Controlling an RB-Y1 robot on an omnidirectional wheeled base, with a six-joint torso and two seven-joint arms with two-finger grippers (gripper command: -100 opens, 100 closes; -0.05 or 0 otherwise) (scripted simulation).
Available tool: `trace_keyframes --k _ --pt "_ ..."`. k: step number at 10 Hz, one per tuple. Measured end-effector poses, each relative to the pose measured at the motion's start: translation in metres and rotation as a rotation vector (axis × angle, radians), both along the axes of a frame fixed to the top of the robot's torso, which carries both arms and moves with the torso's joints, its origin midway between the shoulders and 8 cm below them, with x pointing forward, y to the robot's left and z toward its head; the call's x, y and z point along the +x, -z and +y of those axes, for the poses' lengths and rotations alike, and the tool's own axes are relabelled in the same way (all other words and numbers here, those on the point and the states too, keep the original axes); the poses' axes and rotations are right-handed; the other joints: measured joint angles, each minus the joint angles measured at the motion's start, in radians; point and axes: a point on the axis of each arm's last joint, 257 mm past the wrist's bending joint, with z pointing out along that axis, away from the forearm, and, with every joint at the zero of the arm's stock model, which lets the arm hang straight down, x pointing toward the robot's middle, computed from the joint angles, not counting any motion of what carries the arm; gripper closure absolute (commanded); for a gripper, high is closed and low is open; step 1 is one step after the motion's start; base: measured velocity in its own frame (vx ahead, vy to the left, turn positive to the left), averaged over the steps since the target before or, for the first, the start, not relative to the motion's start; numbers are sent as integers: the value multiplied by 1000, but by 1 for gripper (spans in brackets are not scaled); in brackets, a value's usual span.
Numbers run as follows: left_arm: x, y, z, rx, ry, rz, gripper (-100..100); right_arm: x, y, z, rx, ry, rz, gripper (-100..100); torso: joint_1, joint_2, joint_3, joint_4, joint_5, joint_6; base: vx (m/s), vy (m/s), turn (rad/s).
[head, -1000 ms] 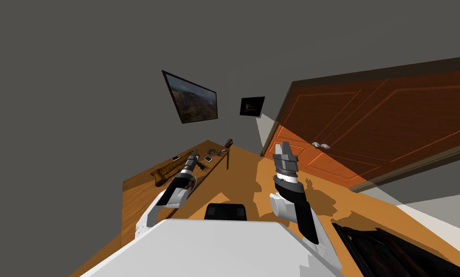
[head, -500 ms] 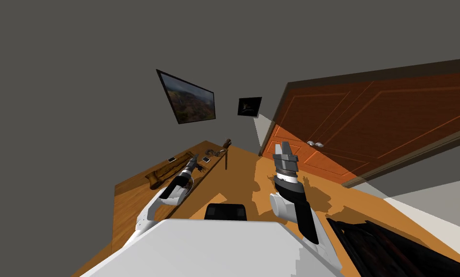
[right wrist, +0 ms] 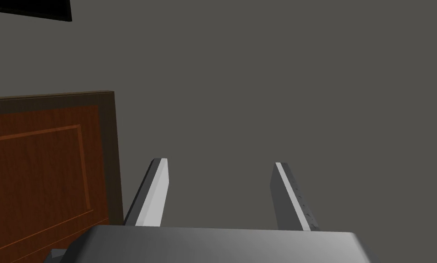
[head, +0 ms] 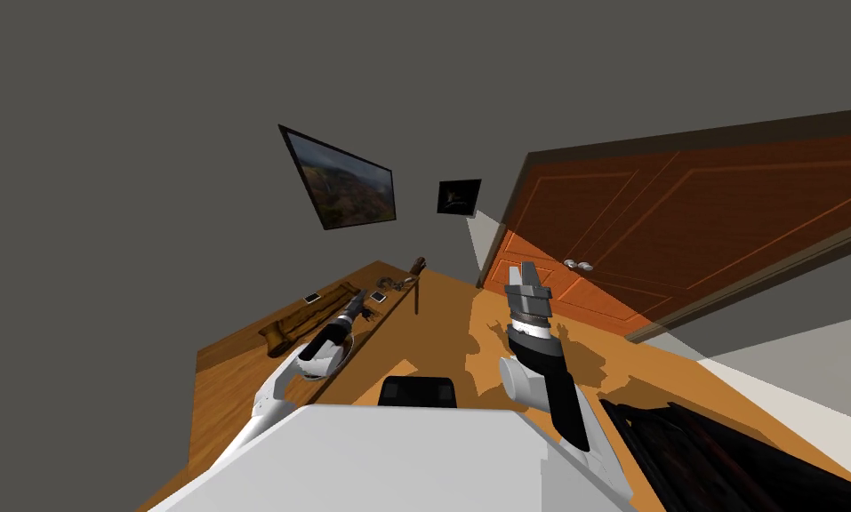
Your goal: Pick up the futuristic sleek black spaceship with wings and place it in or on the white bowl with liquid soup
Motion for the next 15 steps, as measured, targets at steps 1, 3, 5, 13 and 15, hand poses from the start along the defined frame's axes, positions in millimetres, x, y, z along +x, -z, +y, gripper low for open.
trace_keyframes --k 1,3,5,13,15 --pt "2 15 8 11 -8 42 -100 0 0 0 0 0 0 0 0 -1 -1 0 0 0 41 -4 -30" --pt "1 33 20 27 -22 103 -100 0 0 0 0 0 0 0 0 -1 -1 0 0 0 37 -2 -43" --pt "0 52 30 42 -36 172 -100 0 0 0 0 0 0 0 0 -1 -1 0 0 0 55 -2 -68" --pt "-27 131 82 85 -107 467 -100 0 0 0 0 0 0 0 0 -1 -1 0 0 0 54 3 -42" --pt "-35 145 94 92 -123 529 -100 0 0 0 0 0 0 0 1 -1 -1 0 0 0 53 10 -39"
